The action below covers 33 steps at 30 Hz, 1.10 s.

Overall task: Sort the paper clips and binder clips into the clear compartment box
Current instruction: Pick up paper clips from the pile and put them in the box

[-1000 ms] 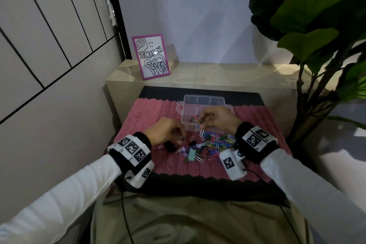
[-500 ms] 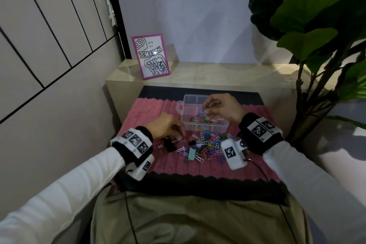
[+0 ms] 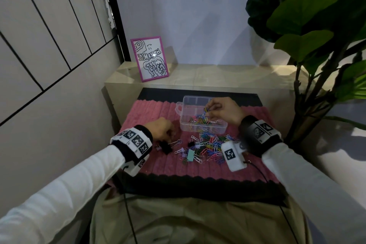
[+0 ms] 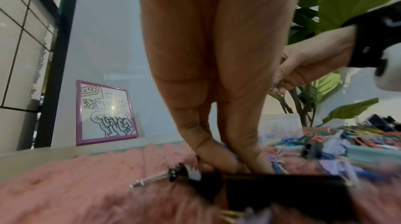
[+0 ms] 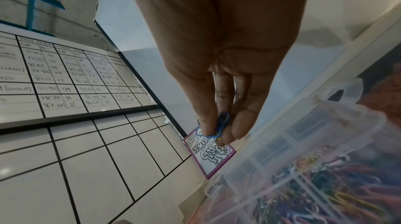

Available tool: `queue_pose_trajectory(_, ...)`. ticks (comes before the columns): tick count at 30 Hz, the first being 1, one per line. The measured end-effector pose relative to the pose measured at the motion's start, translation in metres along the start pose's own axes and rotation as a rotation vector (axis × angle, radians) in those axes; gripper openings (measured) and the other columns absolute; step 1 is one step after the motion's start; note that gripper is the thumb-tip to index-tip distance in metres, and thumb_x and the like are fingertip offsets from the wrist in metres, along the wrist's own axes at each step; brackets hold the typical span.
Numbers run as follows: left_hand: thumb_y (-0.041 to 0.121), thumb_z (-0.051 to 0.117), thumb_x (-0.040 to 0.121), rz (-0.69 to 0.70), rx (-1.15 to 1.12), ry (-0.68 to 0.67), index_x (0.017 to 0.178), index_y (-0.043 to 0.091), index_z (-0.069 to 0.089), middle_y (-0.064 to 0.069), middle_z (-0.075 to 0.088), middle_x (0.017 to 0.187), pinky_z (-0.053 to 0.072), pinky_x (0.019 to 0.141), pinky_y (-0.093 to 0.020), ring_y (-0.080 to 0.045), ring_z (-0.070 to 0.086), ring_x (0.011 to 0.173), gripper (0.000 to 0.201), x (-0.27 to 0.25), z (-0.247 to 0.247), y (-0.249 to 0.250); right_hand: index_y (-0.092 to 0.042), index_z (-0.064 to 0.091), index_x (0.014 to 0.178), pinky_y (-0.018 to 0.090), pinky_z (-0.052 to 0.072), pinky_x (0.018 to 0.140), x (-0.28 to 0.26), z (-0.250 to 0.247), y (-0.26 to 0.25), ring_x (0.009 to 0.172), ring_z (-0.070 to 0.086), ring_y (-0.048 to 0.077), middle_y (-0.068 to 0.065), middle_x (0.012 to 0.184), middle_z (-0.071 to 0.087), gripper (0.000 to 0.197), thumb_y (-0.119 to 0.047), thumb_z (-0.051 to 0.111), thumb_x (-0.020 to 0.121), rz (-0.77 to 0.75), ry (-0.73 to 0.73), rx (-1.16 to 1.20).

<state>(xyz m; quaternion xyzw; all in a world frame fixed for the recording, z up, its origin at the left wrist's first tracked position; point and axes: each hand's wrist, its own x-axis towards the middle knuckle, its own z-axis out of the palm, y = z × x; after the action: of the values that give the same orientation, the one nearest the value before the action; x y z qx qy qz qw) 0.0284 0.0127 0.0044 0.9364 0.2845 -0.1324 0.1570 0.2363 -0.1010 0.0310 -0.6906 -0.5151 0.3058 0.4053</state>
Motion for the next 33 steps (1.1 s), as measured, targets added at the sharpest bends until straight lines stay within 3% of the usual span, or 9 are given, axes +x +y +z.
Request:
queue_pose_trajectory(5,0.013,0.068,0.078,-0.034,-0.001,-0.015,0.101,-0.003,0.065,-0.017,0.066,0.106,0.041,0.069,-0.024,-0.028,0.061,0.097,0.027,-0.003,0.008,0.004,0.000,0.062,0.092,0.024,0.055,0.063,0.009,0.011,-0.007,0.061,0.059,0.015,0.009,0.071,0.061,0.014,0.004,0.065,0.078,0.019,0.036,-0.074)
queue_pose_trajectory(10,0.015,0.069,0.077,-0.033,-0.066,-0.076,0.094,0.001,0.068,-0.018,0.069,0.100,0.035,0.047,-0.008,-0.016,0.054,0.075,0.023,-0.003,0.001,0.001,-0.006,0.061,0.085,0.029,0.055,0.063,0.018,0.020,0.000,0.067,0.060,0.020,0.013,0.078,0.063,0.012,0.001,0.067,0.078,0.047,0.067,-0.156)
queue_pose_trajectory(12,0.017,0.069,0.077,-0.025,-0.098,-0.100,0.093,0.003,0.068,-0.016,0.069,0.098,0.040,0.055,-0.013,-0.018,0.056,0.077,0.021,-0.005,-0.003,-0.005,-0.005,0.064,0.087,0.038,0.056,0.075,0.019,0.022,0.002,0.074,0.061,0.022,0.014,0.082,0.065,0.011,0.000,0.067,0.077,0.044,0.114,-0.213)
queue_pose_trajectory(16,0.014,0.065,0.080,-0.025,-0.140,-0.066,0.093,0.005,0.069,-0.013,0.069,0.093,0.040,0.062,-0.016,-0.013,0.055,0.073,0.017,-0.017,-0.015,-0.019,-0.004,0.067,0.091,0.026,0.048,0.077,0.020,0.019,0.009,0.086,0.063,0.025,0.014,0.090,0.067,0.013,0.001,0.062,0.080,0.011,0.139,-0.312)
queue_pose_trajectory(20,0.016,0.066,0.080,-0.062,-0.147,0.093,0.094,0.008,0.069,-0.007,0.068,0.094,0.038,0.062,-0.013,-0.013,0.055,0.080,0.016,-0.021,-0.016,-0.022,-0.011,0.067,0.096,0.026,0.052,0.082,0.013,0.022,0.009,0.092,0.063,0.019,0.005,0.103,0.068,0.018,-0.002,0.058,0.084,-0.096,0.153,-0.473)
queue_pose_trajectory(22,0.017,0.068,0.079,-0.032,-0.175,0.105,0.097,0.007,0.067,-0.006,0.067,0.092,0.039,0.060,-0.013,-0.013,0.056,0.080,0.021,-0.020,-0.010,-0.010,-0.009,0.066,0.096,0.017,0.051,0.077,0.003,0.027,0.001,0.085,0.061,0.013,0.001,0.096,0.067,0.016,-0.003,0.056,0.086,-0.216,0.094,-0.491)
queue_pose_trajectory(25,0.016,0.069,0.078,0.018,-0.165,0.085,0.097,0.004,0.067,-0.008,0.067,0.091,0.039,0.051,-0.009,-0.010,0.055,0.068,0.022,-0.012,0.001,0.010,-0.009,0.066,0.095,0.028,0.053,0.082,-0.009,0.038,-0.008,0.087,0.064,0.016,0.006,0.096,0.069,0.014,-0.004,0.057,0.086,-0.266,-0.121,-0.501)
queue_pose_trajectory(29,0.013,0.067,0.078,0.047,-0.087,0.139,0.097,0.003,0.066,-0.010,0.069,0.098,0.041,0.070,-0.018,-0.020,0.063,0.088,0.021,0.002,0.006,0.027,-0.013,0.066,0.100,0.026,0.046,0.074,-0.014,0.045,-0.010,0.093,0.062,0.020,0.005,0.101,0.068,0.017,-0.009,0.055,0.087,-0.232,-0.261,-0.732)
queue_pose_trajectory(33,0.008,0.065,0.080,0.106,-0.038,0.019,0.105,0.005,0.065,-0.009,0.069,0.106,0.047,0.086,-0.025,-0.022,0.063,0.100,0.025,0.004,0.013,0.038,-0.008,0.067,0.092,0.034,0.051,0.077,-0.015,0.039,-0.005,0.090,0.063,0.026,0.010,0.096,0.067,0.016,-0.003,0.054,0.085,-0.218,-0.260,-0.796)
